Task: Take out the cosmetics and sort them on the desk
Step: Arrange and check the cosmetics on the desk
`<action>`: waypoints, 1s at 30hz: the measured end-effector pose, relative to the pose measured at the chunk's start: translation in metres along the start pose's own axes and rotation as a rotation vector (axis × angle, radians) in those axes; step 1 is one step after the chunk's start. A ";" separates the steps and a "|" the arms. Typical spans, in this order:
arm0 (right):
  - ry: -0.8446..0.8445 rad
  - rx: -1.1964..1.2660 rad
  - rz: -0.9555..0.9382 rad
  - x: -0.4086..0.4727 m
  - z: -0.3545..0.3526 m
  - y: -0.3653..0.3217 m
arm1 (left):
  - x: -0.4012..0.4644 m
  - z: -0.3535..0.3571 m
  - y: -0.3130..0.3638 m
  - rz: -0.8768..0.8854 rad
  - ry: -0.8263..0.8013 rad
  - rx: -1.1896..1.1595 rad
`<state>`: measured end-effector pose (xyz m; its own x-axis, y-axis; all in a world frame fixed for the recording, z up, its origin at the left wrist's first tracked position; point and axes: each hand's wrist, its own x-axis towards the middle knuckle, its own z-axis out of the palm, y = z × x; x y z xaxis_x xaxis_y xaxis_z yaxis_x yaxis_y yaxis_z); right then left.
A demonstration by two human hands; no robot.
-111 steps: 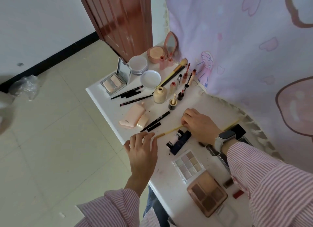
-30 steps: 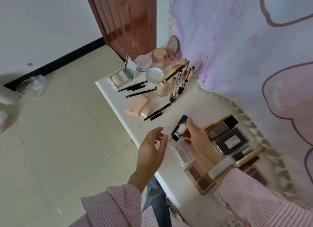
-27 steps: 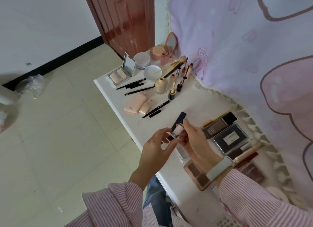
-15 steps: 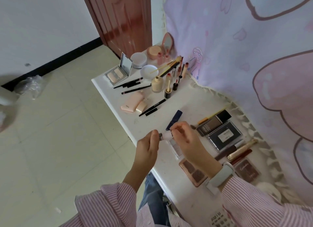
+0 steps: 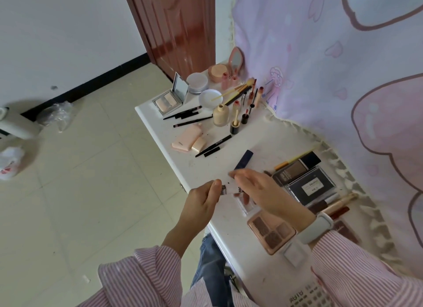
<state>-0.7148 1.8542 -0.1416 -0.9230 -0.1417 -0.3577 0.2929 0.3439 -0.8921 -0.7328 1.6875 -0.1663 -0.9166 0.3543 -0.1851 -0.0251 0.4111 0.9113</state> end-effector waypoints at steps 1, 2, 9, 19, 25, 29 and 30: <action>-0.013 -0.041 -0.012 0.000 0.000 -0.001 | 0.000 0.000 0.000 0.003 -0.009 -0.001; -0.021 -0.091 -0.033 0.000 0.001 -0.001 | 0.000 0.001 0.000 -0.002 -0.013 -0.014; 0.047 -0.781 -0.281 -0.004 -0.010 -0.001 | 0.006 -0.004 0.001 -0.109 -0.088 -0.094; 0.210 -0.970 -0.614 -0.002 -0.028 -0.002 | 0.025 -0.007 0.021 -0.346 -0.350 -0.294; 0.218 -0.790 -0.462 -0.002 -0.035 0.005 | 0.032 -0.003 0.020 0.017 -0.081 0.016; 0.183 -0.831 -0.435 -0.001 -0.035 0.009 | 0.031 -0.005 0.019 0.104 -0.100 0.155; 0.175 -0.869 -0.455 0.000 -0.035 0.010 | 0.031 -0.007 0.016 0.058 -0.146 0.155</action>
<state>-0.7208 1.8900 -0.1405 -0.9464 -0.3139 0.0766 -0.3177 0.8609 -0.3974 -0.7641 1.6989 -0.1548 -0.8471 0.4942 -0.1955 0.0979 0.5066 0.8566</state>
